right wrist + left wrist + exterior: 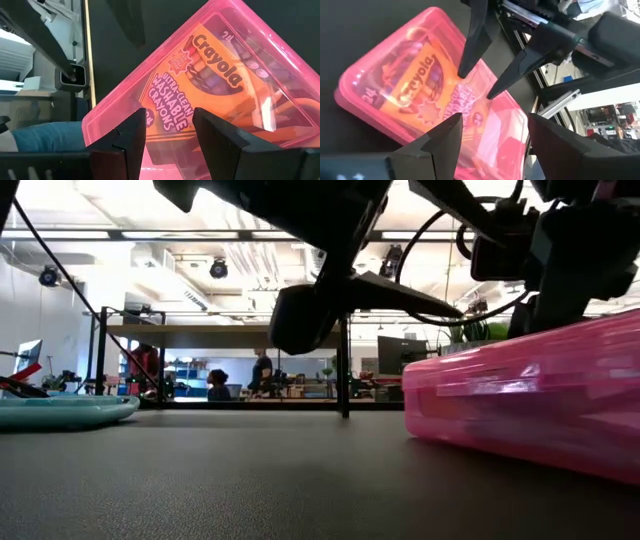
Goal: Pack school essentials
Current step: Close the pink case
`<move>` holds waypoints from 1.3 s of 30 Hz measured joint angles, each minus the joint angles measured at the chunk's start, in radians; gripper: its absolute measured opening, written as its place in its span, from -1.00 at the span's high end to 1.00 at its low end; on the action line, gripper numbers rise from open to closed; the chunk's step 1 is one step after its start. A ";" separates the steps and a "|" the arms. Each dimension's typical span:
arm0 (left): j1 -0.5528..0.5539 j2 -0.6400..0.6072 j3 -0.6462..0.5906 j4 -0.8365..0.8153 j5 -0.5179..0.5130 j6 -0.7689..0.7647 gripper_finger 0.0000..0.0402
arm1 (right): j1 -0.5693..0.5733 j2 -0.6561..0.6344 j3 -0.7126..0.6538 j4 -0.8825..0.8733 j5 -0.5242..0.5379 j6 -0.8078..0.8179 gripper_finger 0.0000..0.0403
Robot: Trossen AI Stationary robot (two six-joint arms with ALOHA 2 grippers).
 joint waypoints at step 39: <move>0.014 0.000 -0.042 -0.158 -0.032 -0.002 -0.05 | -0.075 -0.011 0.038 0.093 0.031 0.022 0.20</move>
